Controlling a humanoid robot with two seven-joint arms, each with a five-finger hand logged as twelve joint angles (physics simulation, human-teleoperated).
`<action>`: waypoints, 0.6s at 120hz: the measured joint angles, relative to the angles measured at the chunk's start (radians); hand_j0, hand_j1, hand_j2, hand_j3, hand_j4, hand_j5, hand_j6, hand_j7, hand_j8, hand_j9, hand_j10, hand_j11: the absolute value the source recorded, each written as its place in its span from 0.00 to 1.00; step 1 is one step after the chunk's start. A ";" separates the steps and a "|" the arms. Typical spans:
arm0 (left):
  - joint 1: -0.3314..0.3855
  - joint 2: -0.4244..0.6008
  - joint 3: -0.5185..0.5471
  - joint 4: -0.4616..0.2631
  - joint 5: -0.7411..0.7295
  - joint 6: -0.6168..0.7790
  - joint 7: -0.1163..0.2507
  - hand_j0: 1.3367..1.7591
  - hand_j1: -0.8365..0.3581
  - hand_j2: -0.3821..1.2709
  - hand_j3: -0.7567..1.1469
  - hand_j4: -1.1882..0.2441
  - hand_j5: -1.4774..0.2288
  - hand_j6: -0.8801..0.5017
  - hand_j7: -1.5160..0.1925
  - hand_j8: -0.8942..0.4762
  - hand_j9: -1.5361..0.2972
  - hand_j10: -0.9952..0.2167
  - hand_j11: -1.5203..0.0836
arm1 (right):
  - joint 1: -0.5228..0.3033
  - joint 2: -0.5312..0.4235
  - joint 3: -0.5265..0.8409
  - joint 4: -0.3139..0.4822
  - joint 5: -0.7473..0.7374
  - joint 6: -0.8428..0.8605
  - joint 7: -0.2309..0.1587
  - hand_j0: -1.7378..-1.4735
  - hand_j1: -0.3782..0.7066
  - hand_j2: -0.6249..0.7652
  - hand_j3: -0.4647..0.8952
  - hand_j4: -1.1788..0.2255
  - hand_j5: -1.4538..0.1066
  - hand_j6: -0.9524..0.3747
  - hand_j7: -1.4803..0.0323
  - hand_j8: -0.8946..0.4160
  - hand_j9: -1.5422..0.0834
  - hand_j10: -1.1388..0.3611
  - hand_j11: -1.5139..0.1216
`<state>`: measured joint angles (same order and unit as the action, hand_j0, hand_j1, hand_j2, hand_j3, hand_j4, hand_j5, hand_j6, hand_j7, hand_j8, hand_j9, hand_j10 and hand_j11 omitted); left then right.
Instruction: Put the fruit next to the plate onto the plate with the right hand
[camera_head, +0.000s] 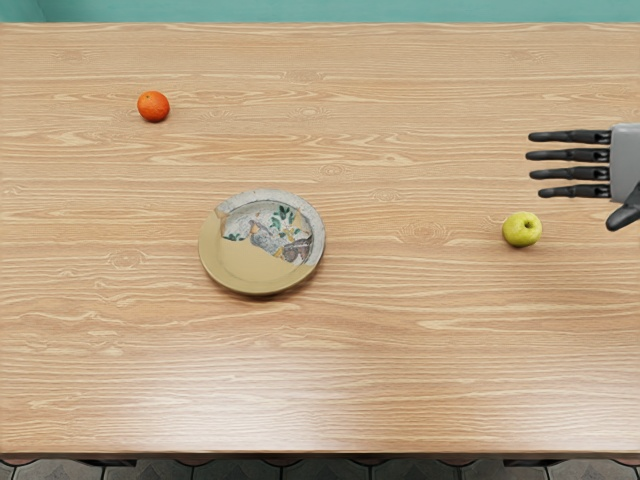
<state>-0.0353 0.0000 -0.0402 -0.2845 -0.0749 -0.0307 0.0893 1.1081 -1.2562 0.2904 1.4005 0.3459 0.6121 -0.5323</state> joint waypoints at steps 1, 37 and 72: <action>0.000 0.000 0.000 0.000 0.000 0.000 0.000 0.76 0.99 0.23 0.40 0.83 0.87 0.64 0.89 0.65 0.84 0.82 0.95 | 0.000 0.000 0.000 0.000 0.000 0.000 0.000 0.30 0.05 0.45 0.34 0.83 0.92 0.71 0.96 0.67 0.94 0.75 0.91; 0.000 0.000 0.000 0.000 0.000 0.000 0.000 0.76 0.99 0.23 0.40 0.83 0.87 0.64 0.89 0.65 0.84 0.82 0.95 | 0.003 0.024 0.045 -0.001 -0.001 0.000 -0.001 0.30 0.05 0.45 0.34 0.83 0.92 0.71 0.96 0.67 0.94 0.75 0.91; 0.000 0.000 0.000 0.000 0.000 0.000 0.000 0.76 0.99 0.23 0.40 0.83 0.87 0.64 0.89 0.65 0.84 0.82 0.95 | 0.024 0.060 0.069 0.136 -0.458 -0.111 -0.003 0.30 0.05 0.45 0.34 0.82 0.91 0.70 0.96 0.66 0.93 0.74 0.91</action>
<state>-0.0353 0.0000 -0.0402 -0.2846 -0.0750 -0.0306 0.0898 1.1326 -1.1962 0.3597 1.5368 -0.1125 0.5011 -0.5353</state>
